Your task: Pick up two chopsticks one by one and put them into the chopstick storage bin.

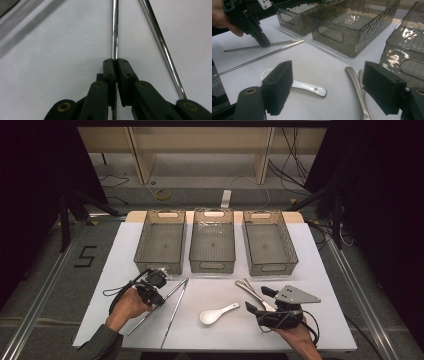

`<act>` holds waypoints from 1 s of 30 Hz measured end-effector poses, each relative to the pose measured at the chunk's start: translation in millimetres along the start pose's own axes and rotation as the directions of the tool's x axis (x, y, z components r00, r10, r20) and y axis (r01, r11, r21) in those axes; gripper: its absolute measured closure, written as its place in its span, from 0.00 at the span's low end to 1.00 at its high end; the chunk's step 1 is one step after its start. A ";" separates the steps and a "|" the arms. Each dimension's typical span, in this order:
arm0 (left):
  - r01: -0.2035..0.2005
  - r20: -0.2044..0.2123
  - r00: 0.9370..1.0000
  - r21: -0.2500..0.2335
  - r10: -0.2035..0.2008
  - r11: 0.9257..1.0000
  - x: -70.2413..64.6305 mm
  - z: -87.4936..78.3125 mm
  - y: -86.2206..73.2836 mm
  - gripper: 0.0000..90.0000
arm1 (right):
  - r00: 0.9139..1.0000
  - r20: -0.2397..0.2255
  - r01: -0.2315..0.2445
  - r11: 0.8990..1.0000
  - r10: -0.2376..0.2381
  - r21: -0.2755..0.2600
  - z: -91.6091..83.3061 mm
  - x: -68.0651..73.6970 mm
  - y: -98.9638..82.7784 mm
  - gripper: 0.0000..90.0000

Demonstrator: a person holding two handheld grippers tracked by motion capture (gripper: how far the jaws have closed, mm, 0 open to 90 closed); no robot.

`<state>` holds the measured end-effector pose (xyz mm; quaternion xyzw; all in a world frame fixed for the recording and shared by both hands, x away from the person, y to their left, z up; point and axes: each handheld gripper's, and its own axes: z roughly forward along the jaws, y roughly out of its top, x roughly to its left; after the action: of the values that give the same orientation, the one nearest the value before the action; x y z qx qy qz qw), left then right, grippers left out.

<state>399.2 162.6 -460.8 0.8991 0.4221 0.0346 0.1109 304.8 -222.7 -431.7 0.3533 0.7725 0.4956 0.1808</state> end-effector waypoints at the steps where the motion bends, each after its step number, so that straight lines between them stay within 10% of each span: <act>1: -0.008 -0.008 1.000 -0.003 0.008 1.000 0.8 -1.2 -0.3 0.94 | 1.000 0.001 0.000 1.000 0.000 0.000 -0.1 -0.1 0.0 0.28; 14: -0.026 0.019 0.999 -0.111 0.028 0.994 0.2 -33.7 0.2 0.95 | 1.000 0.003 -0.010 1.000 0.010 -0.002 -1.0 -0.8 0.3 0.28; 30: 0.014 0.128 0.991 -0.313 0.027 0.950 22.2 -76.8 8.7 0.95 | 1.000 0.008 -0.014 1.000 0.014 -0.005 -2.3 -2.2 -0.3 0.28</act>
<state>408.0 187.3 -384.8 0.8717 0.4003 0.0427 0.2794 304.8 -225.9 -431.0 0.3604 0.7681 0.4972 0.1811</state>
